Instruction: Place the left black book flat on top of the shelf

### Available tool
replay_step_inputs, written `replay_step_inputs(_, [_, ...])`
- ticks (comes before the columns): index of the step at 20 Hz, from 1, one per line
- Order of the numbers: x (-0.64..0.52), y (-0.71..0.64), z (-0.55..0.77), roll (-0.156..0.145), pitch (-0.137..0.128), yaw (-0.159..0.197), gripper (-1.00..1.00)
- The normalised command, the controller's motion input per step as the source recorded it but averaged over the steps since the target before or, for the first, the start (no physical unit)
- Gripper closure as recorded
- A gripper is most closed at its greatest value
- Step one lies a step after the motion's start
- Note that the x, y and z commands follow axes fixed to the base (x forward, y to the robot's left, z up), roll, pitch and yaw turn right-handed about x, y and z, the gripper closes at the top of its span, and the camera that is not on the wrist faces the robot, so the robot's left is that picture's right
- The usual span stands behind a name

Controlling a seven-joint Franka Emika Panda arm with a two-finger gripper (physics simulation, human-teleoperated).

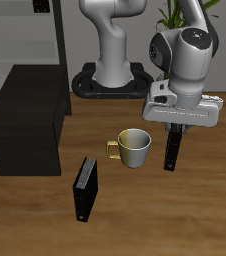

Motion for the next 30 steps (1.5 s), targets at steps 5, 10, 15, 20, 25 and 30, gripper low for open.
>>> replay_step_inputs(5, [-0.2, -0.07, 0.84, -0.015, -0.112, 0.035, 1.0])
replay_step_inputs(10, [-0.21, -0.16, 0.65, -0.024, -0.079, 0.056, 1.0])
replay_step_inputs(15, [-0.14, -0.3, 0.55, -0.051, -0.078, 0.047, 1.0])
replay_step_inputs(20, [-0.06, -0.44, 0.49, -0.094, -0.063, 0.056, 1.0])
replay_step_inputs(25, [0.04, -0.58, 0.31, -0.164, -0.04, 0.065, 1.0])
replay_step_inputs(30, [0.1, -0.67, 0.1, -0.205, 0.006, 0.029, 1.0])
